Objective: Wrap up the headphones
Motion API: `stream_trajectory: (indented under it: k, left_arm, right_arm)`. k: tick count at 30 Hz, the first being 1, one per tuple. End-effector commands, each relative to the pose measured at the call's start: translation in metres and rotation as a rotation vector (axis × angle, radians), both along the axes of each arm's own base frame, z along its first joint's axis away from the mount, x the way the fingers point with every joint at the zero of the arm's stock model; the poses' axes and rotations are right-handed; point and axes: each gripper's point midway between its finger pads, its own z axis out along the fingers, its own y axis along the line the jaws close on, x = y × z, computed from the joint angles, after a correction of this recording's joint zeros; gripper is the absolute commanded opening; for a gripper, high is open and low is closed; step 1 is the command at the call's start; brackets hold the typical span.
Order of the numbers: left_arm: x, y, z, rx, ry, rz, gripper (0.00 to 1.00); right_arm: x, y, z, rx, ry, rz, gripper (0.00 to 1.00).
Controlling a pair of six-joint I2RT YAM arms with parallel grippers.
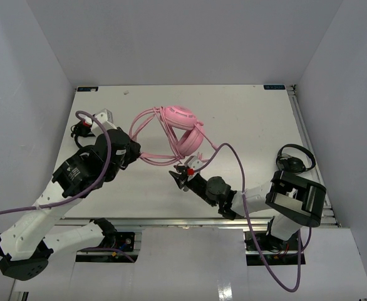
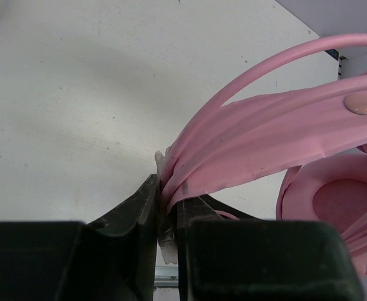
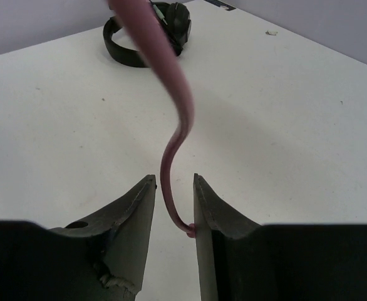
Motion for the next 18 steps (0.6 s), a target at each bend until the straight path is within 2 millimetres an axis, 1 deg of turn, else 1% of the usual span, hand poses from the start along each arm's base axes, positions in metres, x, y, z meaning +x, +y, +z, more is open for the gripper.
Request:
stream_trajectory:
  k: [1,6,11,15,18]
  left_arm:
    - [-0.005,-0.013,0.060,-0.240,-0.125,-0.040,0.00]
    - [-0.008,-0.013,0.065,-0.253,-0.130,-0.050,0.00]
    - [-0.009,-0.016,0.071,-0.276,-0.139,-0.066,0.00]
    - [-0.009,-0.014,0.075,-0.279,-0.147,-0.060,0.00]
    - [-0.009,-0.014,0.076,-0.284,-0.152,-0.058,0.00]
  right_arm:
    - [0.012,-0.010,0.042,0.168,-0.119,0.000,0.37]
    - [0.012,-0.009,0.038,0.149,-0.164,0.055,0.38]
    - [0.006,-0.005,0.030,0.130,-0.193,0.113,0.41]
    - [-0.002,-0.007,0.026,0.131,-0.201,0.144,0.44]
    - [-0.004,-0.009,0.026,0.140,-0.203,0.149,0.45]
